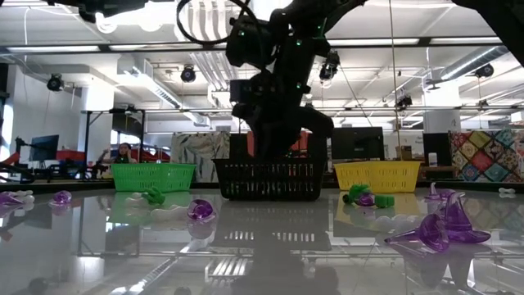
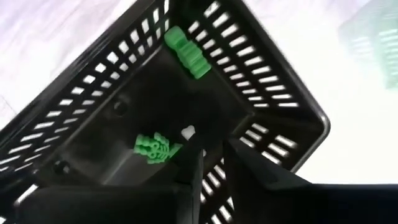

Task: Sort Halloween decoration
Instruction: Put the white bone toy from the black bin into the yellow bin

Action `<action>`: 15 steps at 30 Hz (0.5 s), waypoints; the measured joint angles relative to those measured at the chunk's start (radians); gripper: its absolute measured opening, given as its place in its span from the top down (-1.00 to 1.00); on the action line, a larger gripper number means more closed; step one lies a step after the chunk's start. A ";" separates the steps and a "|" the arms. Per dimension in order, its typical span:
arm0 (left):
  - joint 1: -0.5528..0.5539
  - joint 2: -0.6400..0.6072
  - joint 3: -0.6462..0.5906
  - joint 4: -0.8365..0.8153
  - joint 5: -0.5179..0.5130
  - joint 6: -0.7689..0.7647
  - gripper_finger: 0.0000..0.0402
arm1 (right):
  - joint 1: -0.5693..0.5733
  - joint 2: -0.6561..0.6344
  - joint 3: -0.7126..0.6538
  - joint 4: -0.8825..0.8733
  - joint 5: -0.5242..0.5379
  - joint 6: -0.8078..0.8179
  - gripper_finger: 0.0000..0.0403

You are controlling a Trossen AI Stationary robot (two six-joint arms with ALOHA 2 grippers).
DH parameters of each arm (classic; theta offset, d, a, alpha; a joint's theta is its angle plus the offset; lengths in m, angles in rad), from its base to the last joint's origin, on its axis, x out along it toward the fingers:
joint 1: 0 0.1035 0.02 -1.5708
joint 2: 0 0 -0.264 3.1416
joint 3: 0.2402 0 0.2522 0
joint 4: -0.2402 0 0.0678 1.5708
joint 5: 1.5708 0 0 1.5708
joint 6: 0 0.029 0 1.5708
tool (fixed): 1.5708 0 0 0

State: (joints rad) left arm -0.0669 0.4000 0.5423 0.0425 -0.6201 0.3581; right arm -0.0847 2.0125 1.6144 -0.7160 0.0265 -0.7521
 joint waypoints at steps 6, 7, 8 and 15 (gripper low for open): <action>0.000 0.000 0.000 0.001 0.000 0.027 0.10 | -0.011 0.000 -0.013 -0.002 -0.007 0.007 0.69; 0.000 0.000 0.000 0.001 0.000 0.031 0.10 | -0.012 0.000 -0.014 -0.002 -0.008 0.007 0.68; 0.000 0.000 0.000 0.001 0.000 0.034 0.10 | -0.012 0.004 -0.014 0.000 -0.008 0.008 0.68; 0.000 0.000 0.000 0.001 -0.001 0.045 0.10 | -0.009 0.034 -0.015 0.017 -0.043 0.027 0.68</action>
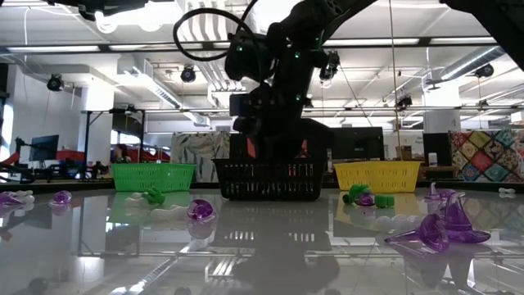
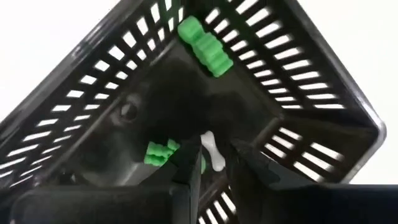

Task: Sort Halloween decoration
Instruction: Put the white bone toy from the black bin into the yellow bin

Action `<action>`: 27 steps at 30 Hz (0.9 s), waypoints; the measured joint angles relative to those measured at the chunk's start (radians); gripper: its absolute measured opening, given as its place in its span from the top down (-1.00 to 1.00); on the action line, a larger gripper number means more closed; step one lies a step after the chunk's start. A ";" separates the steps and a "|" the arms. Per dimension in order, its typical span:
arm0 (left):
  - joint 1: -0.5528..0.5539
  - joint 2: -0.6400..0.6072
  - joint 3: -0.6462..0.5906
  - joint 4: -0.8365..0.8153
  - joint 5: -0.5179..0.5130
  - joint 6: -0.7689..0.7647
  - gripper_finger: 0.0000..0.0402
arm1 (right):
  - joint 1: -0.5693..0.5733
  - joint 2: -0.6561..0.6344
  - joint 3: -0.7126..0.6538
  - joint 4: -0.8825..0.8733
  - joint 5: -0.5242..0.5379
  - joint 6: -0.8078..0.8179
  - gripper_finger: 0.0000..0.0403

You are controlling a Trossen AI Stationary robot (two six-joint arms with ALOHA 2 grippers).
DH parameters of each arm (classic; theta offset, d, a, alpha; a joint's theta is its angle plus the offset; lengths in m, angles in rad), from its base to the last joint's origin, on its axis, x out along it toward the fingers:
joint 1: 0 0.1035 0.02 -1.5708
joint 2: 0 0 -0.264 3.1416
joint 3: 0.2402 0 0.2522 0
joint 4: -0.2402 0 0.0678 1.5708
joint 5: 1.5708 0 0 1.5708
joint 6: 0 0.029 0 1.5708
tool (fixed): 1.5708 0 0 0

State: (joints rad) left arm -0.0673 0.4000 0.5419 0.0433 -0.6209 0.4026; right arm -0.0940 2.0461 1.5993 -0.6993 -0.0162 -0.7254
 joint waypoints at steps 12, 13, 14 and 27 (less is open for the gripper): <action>0.000 0.000 0.000 0.000 0.000 0.000 0.10 | -0.005 0.013 0.000 0.009 -0.007 0.009 0.68; 0.000 0.000 0.000 0.000 0.000 0.000 0.10 | -0.005 0.021 0.000 0.008 -0.011 0.017 0.68; 0.000 0.000 0.000 0.000 0.000 0.000 0.10 | -0.005 0.030 0.000 0.010 -0.013 0.019 0.68; 0.000 0.000 0.000 -0.002 0.000 0.000 0.10 | -0.005 0.040 0.000 0.006 -0.010 0.034 0.70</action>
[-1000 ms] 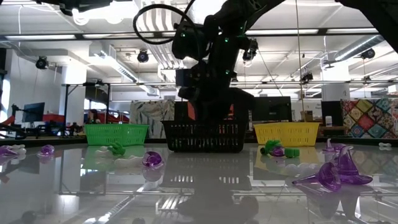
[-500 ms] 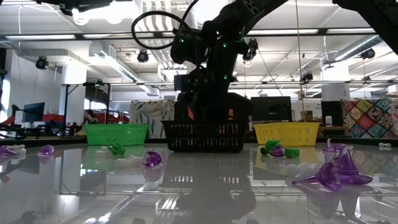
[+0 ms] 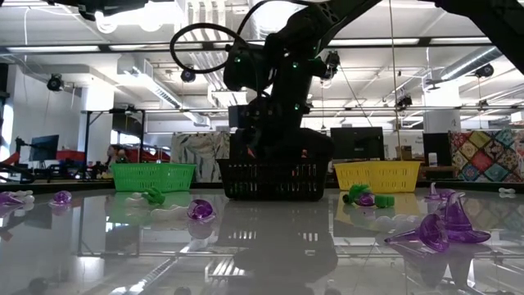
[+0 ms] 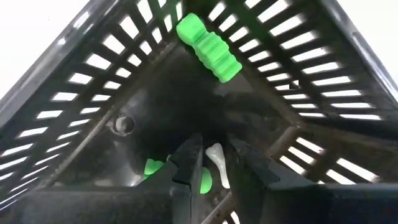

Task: Sort Halloween decoration
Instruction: Put the white bone toy from the black bin into the yellow bin

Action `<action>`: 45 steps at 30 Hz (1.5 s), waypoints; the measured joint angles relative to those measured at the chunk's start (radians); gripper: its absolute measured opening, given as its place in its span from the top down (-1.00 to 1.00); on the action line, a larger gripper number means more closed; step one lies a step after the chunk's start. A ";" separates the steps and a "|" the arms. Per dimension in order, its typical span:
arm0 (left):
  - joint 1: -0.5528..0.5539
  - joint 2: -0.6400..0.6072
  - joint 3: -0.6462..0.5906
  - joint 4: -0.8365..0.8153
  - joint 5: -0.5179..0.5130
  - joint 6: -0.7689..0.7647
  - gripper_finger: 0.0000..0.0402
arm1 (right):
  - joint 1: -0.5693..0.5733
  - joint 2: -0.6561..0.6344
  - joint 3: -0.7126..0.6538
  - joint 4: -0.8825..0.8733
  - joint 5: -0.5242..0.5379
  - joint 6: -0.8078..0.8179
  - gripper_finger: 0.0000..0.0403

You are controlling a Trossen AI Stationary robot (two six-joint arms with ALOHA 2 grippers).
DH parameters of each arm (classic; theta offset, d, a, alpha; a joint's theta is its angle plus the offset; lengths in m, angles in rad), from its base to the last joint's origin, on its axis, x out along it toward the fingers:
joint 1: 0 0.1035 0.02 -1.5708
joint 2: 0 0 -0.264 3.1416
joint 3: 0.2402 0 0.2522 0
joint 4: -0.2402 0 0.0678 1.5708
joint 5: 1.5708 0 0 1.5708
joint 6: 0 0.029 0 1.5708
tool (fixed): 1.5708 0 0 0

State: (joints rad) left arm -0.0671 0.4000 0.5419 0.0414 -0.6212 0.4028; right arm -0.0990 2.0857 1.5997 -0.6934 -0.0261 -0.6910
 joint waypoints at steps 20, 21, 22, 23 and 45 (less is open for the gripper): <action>0.000 0.000 0.000 -0.007 0.000 0.000 0.10 | -0.006 -0.041 -0.002 -0.005 0.028 0.009 0.96; 0.000 0.000 0.000 -0.007 0.000 0.000 0.10 | -0.006 -0.043 -0.002 -0.003 0.029 0.011 0.96; 0.000 0.000 0.000 -0.007 0.000 0.000 0.10 | -0.006 -0.044 -0.002 -0.004 0.029 0.016 0.96; 0.000 0.000 0.000 -0.007 0.000 0.000 0.10 | -0.006 -0.045 -0.002 -0.005 0.029 0.019 0.96; 0.000 0.000 0.000 -0.006 0.000 -0.020 0.10 | -0.111 -0.155 -0.002 0.032 -0.413 0.342 0.96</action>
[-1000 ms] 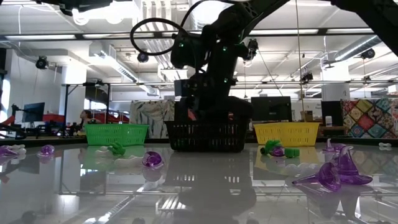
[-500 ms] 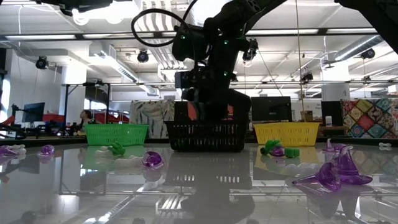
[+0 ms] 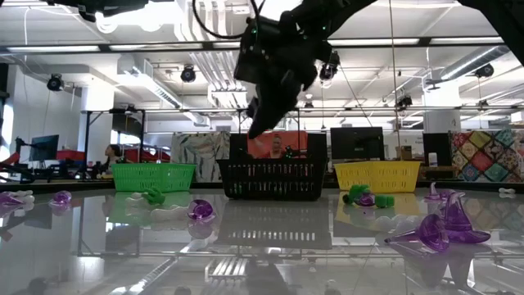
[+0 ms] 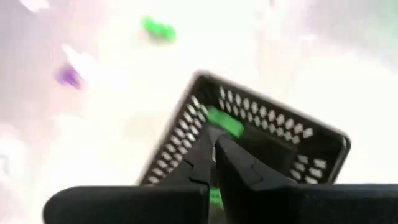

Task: Sort Halloween decoration
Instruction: Put the white bone toy from the black bin into the yellow bin

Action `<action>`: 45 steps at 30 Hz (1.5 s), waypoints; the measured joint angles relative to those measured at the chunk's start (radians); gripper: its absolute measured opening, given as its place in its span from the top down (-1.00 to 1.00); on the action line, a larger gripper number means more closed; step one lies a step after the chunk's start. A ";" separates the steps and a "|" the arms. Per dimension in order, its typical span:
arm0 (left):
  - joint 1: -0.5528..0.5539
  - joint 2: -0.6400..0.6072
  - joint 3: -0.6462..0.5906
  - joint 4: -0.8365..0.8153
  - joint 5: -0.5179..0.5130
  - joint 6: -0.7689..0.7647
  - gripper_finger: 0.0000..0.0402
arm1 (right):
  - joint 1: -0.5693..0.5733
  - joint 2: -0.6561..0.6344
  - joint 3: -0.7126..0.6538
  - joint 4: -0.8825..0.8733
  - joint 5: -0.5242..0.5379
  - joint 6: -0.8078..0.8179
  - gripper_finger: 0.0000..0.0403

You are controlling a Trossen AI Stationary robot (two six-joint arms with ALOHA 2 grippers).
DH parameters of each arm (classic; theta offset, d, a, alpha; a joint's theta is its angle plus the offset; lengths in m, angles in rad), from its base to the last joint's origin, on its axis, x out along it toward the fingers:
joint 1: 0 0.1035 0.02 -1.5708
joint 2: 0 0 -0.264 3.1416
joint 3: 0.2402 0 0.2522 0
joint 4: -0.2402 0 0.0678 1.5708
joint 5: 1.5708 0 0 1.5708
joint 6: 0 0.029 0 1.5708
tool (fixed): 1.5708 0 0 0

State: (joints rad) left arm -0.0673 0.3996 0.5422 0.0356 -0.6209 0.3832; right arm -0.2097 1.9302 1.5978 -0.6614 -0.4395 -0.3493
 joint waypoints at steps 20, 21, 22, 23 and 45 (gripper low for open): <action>0.000 0.026 0.000 -0.008 0.002 -0.135 0.10 | -0.136 -0.456 -0.631 0.797 0.316 0.305 0.96; 0.000 0.032 0.000 -0.008 0.002 -0.143 0.10 | -0.153 -0.484 -0.671 0.827 0.364 0.347 0.96; 0.000 0.036 0.000 -0.008 0.003 -0.151 0.10 | -0.168 -0.512 -0.708 0.837 0.414 0.385 0.96; 0.000 0.041 0.000 -0.008 0.003 -0.159 0.10 | -0.182 -0.538 -0.741 0.838 0.471 0.431 0.96; 0.000 0.093 0.000 0.025 0.003 -0.198 0.10 | -0.265 -0.692 -0.998 0.599 0.836 0.992 0.71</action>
State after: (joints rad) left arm -0.0671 0.4923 0.5419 0.0604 -0.6174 0.1851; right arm -0.4749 1.2383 0.5998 -0.0626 0.3969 0.6432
